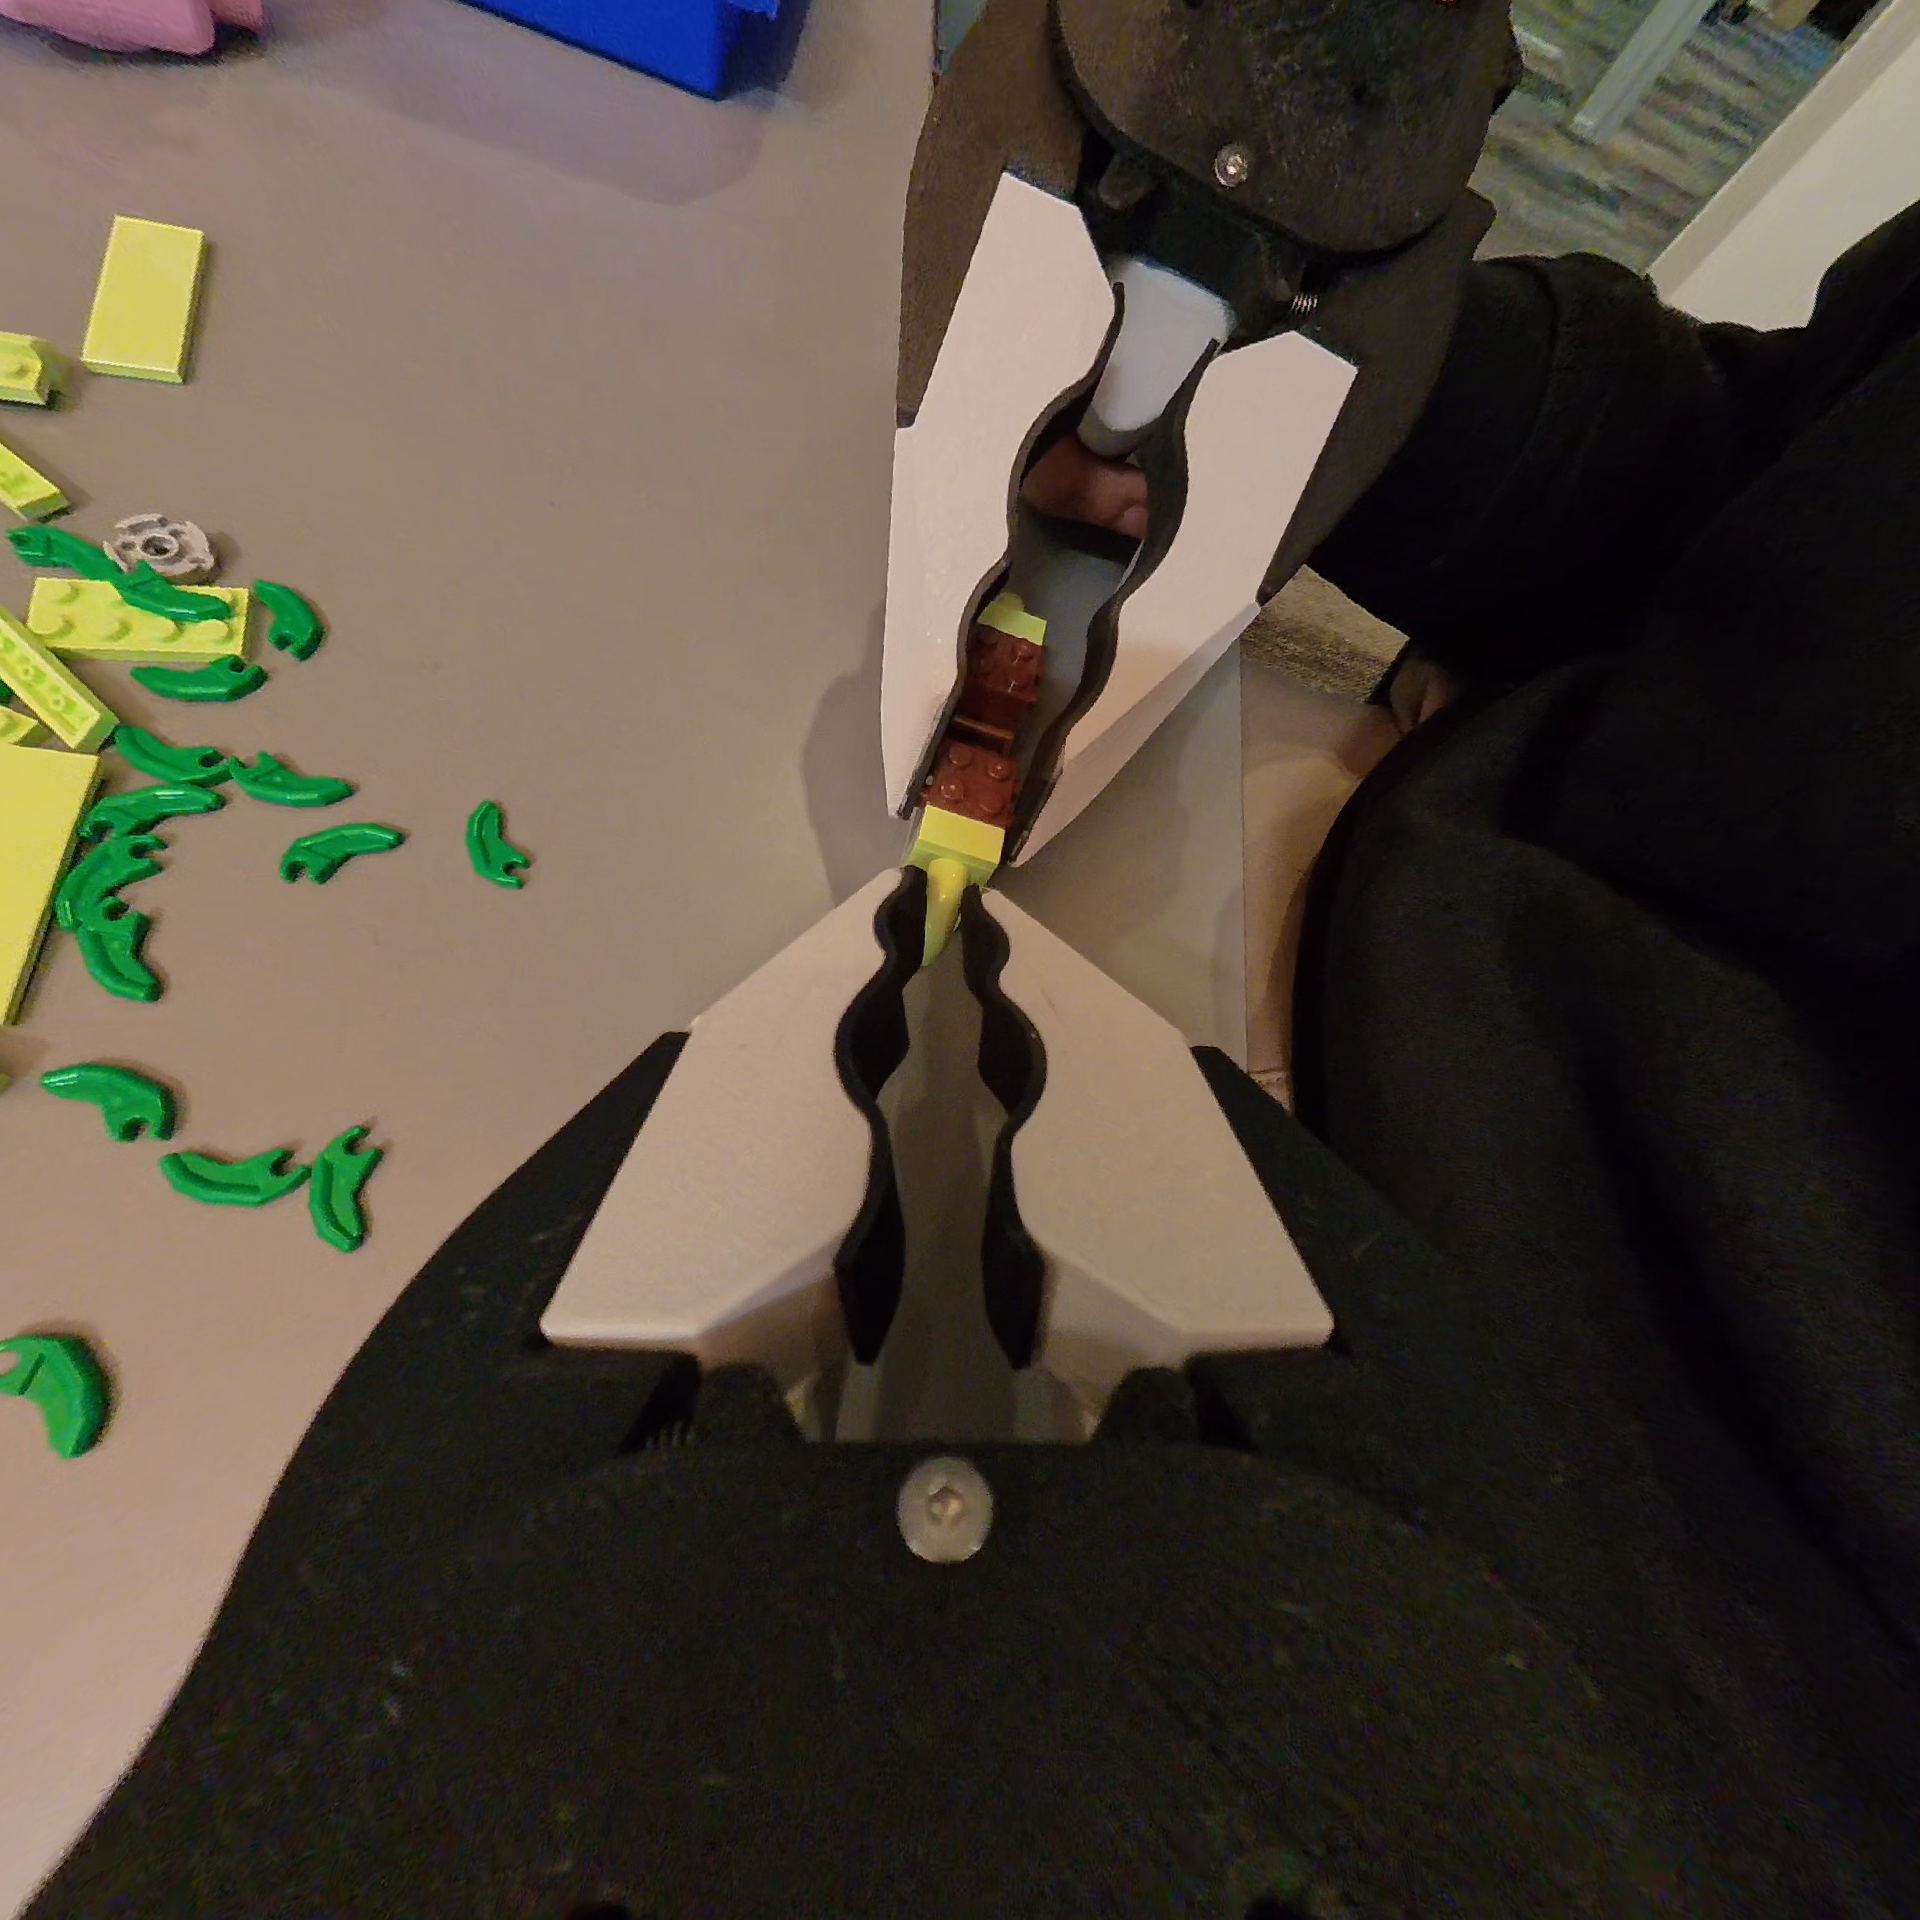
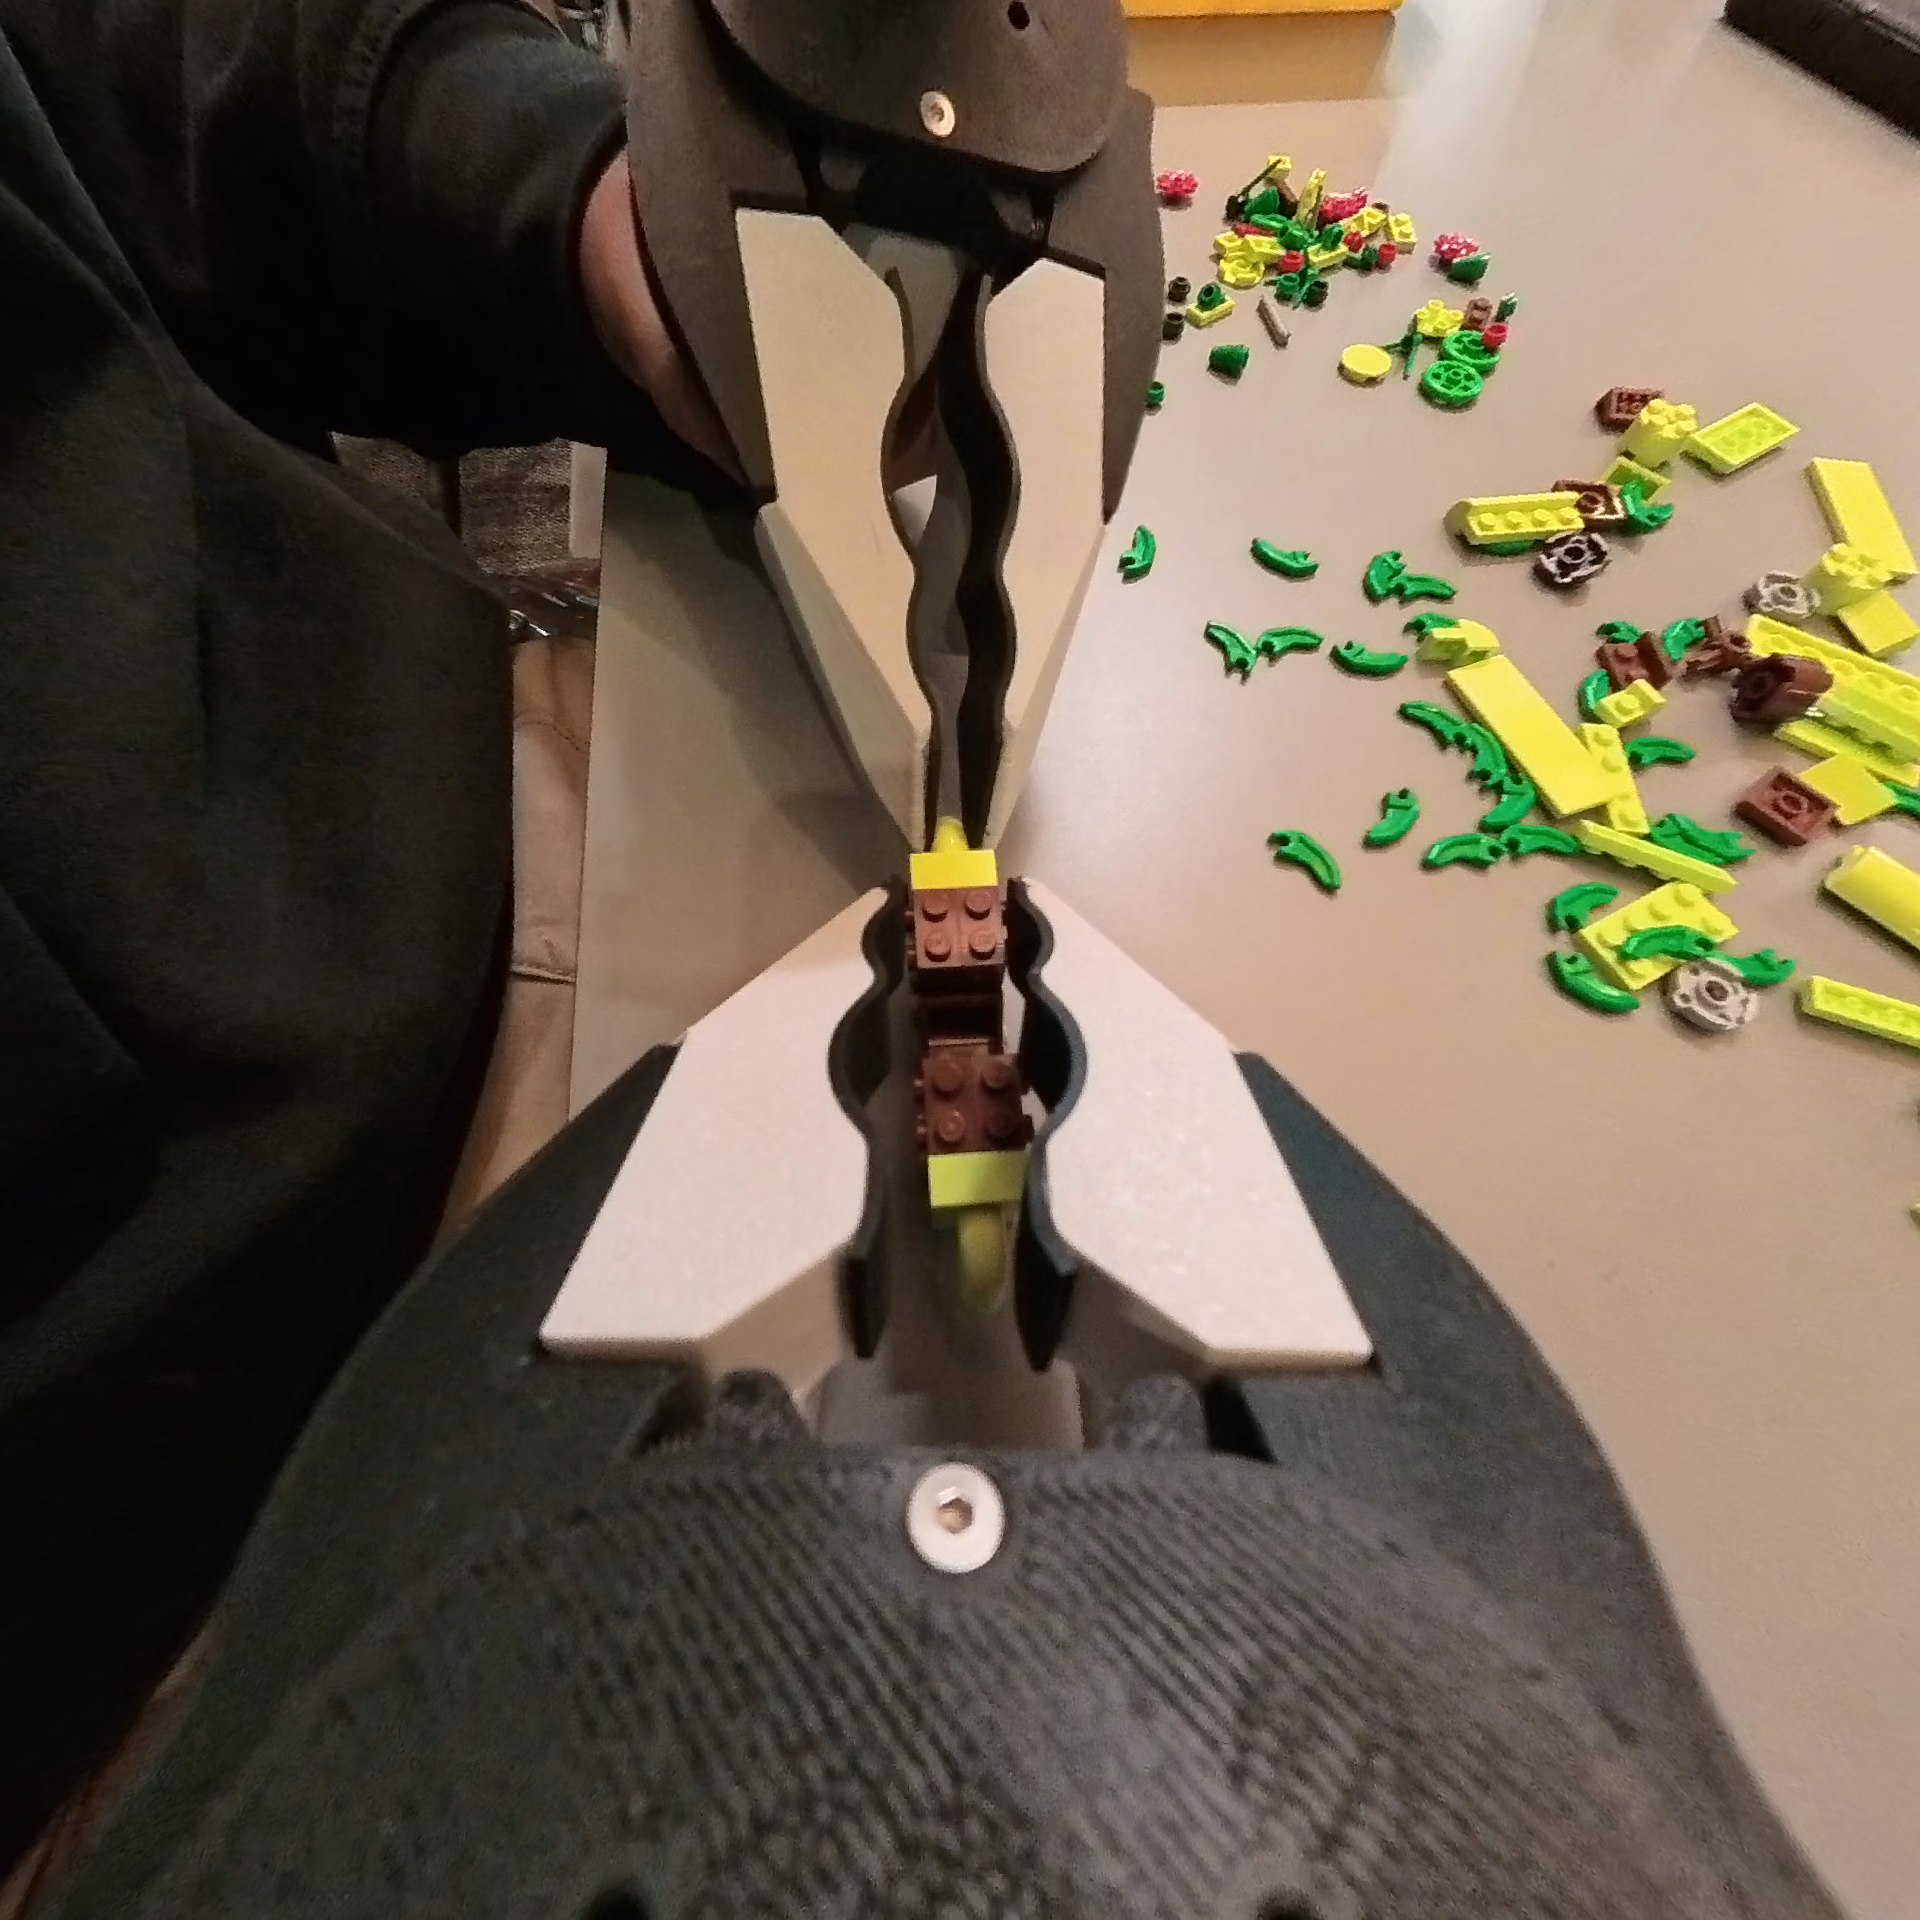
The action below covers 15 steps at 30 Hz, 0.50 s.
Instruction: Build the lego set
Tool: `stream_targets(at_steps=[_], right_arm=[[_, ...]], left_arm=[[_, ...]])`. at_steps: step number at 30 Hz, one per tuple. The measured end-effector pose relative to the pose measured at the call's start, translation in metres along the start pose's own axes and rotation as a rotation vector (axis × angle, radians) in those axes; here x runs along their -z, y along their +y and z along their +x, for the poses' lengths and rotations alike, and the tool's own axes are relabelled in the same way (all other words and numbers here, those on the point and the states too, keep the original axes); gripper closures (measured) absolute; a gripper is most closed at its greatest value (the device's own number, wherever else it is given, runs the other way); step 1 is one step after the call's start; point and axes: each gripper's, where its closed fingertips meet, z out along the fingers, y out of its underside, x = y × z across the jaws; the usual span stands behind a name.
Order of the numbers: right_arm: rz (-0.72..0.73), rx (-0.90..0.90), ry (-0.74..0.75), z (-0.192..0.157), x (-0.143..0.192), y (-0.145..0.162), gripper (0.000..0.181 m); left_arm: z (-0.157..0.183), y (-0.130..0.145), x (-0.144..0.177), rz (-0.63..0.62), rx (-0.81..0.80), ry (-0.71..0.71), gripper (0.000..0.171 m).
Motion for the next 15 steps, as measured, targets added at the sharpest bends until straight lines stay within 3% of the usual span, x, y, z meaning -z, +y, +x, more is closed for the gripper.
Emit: stream_targets(at_steps=[4, 6, 7, 8, 9, 15], right_arm=[[-0.001, -0.003, 0.012, 0.002, 0.0, 0.0, 0.163], [-0.02, -0.002, 0.039, 0.005, -0.001, 0.003, 0.14], [-0.026, -0.002, 0.047, 0.005, -0.001, 0.004, 0.13], [-0.021, -0.005, 0.055, 0.006, 0.002, 0.005, 0.127], [-0.005, -0.014, 0.063, 0.008, 0.006, 0.005, 0.124], [0.102, -0.144, 0.064, 0.019, 0.047, 0.012, 0.118]], left_arm=[[-0.001, 0.0, 0.0, 0.006, 0.025, 0.01, 0.168], [-0.001, 0.0, 0.0, 0.003, 0.016, 0.005, 0.167], [-0.002, 0.0, -0.001, -0.001, 0.011, -0.004, 0.154], [-0.001, 0.0, -0.001, -0.002, 0.006, -0.008, 0.131], [-0.001, 0.0, 0.0, 0.001, 0.003, -0.01, 0.122], [0.0, -0.001, 0.0, 0.01, -0.002, -0.008, 0.117]])
